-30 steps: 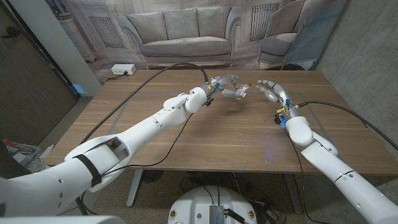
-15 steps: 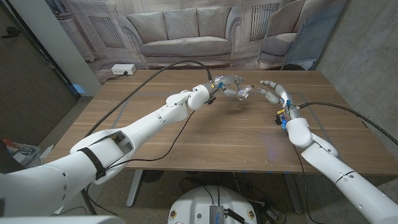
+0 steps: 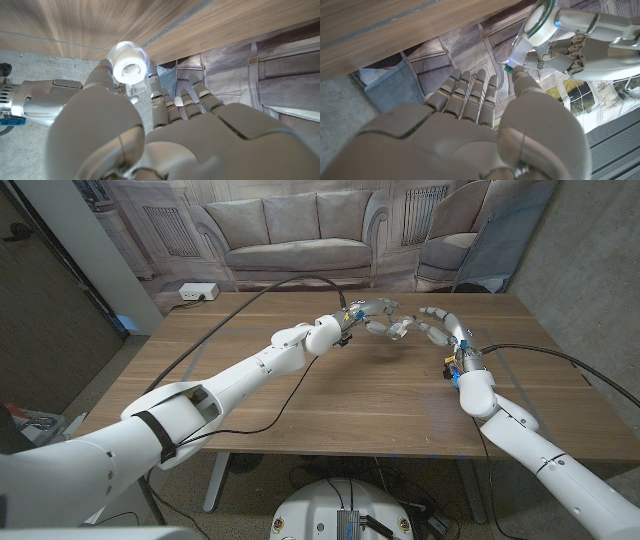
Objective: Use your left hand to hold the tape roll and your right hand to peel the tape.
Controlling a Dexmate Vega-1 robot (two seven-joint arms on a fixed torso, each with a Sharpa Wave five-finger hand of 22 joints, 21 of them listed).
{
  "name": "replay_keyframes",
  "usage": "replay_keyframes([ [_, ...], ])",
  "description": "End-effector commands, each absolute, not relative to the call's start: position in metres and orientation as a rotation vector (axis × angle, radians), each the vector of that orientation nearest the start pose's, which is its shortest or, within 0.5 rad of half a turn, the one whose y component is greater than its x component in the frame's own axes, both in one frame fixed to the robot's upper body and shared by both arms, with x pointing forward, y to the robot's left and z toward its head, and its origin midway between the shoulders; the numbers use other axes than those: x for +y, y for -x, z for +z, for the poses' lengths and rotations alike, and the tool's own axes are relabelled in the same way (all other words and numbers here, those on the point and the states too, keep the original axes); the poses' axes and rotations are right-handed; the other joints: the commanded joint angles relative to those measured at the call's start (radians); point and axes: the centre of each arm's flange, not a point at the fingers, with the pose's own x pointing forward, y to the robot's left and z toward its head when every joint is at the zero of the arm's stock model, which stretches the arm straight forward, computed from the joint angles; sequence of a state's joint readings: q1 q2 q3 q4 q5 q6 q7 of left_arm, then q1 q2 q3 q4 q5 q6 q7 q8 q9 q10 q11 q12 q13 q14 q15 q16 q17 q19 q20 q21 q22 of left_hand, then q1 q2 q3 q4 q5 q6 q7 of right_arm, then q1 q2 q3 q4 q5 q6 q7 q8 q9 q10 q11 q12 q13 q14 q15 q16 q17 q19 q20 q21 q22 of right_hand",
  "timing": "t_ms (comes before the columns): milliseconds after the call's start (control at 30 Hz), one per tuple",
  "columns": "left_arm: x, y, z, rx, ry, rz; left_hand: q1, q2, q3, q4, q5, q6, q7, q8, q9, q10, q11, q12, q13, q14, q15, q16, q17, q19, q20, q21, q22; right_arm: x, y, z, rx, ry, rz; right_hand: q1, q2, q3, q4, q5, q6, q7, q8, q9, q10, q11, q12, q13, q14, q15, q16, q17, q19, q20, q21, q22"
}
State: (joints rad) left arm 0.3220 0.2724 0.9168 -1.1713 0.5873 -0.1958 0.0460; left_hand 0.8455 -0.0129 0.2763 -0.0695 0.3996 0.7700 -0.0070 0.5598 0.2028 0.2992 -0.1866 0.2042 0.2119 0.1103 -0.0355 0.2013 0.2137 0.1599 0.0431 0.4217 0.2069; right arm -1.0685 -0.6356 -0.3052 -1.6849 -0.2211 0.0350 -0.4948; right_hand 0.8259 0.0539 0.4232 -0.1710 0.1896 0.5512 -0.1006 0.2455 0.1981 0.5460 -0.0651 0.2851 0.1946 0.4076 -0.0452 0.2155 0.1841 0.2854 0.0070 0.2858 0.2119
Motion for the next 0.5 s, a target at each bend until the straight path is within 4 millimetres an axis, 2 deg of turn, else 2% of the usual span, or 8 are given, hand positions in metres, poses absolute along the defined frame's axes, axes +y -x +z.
replay_keyframes([
  [33,-0.0224,-0.6424,0.0774,-1.007,-1.371,-0.379,0.105,0.094,0.037,0.043,0.013,0.182,-0.166,0.134,0.190,0.001,-0.007,0.004,0.002,-0.005,-0.024,0.001,0.001,-0.005,-0.001,0.006,0.005,-0.2985,-0.5766,-0.0235,-0.780,0.745,-0.373,0.023,-0.006,-0.011,0.001,0.009,0.030,-0.007,0.014,0.002,0.025,-0.005,0.011,0.006,0.020,-0.081,0.010,0.005,0.017,-0.002,0.012,0.004],
  [233,-0.0224,-0.6453,0.0777,-0.995,-1.361,-0.379,0.108,0.095,0.033,0.043,0.024,0.174,-0.160,0.133,0.191,0.001,-0.006,0.005,0.003,-0.007,-0.023,0.002,0.001,-0.008,-0.002,0.006,0.005,-0.2979,-0.5787,-0.0230,-0.788,0.748,-0.380,0.044,-0.017,-0.027,0.001,0.014,0.081,-0.017,0.034,0.006,0.057,-0.017,0.023,0.013,0.037,-0.087,0.013,0.008,0.024,0.000,0.019,0.007],
  [300,-0.0224,-0.6454,0.0771,-0.999,-1.358,-0.370,0.108,0.096,0.032,0.044,0.027,0.173,-0.159,0.132,0.191,0.000,-0.007,0.005,0.003,-0.007,-0.023,0.002,0.001,-0.008,-0.001,0.007,0.005,-0.2977,-0.5795,-0.0228,-0.783,0.753,-0.384,0.052,-0.019,-0.035,0.004,0.017,0.107,-0.005,0.047,0.010,0.067,-0.023,0.027,0.016,0.044,-0.095,0.014,0.010,0.029,-0.003,0.023,0.009],
  [500,-0.0218,-0.6446,0.0787,-1.007,-1.349,-0.356,0.110,0.097,0.029,0.044,0.034,0.168,-0.160,0.132,0.191,0.001,-0.004,0.007,0.003,-0.008,-0.023,0.003,0.001,-0.008,-0.001,0.008,0.005,-0.2974,-0.5827,-0.0225,-0.784,0.758,-0.375,0.050,-0.031,-0.046,0.007,0.019,0.109,-0.006,0.051,0.014,0.075,-0.022,0.029,0.018,0.053,-0.096,0.015,0.011,0.031,-0.004,0.026,0.010],
])
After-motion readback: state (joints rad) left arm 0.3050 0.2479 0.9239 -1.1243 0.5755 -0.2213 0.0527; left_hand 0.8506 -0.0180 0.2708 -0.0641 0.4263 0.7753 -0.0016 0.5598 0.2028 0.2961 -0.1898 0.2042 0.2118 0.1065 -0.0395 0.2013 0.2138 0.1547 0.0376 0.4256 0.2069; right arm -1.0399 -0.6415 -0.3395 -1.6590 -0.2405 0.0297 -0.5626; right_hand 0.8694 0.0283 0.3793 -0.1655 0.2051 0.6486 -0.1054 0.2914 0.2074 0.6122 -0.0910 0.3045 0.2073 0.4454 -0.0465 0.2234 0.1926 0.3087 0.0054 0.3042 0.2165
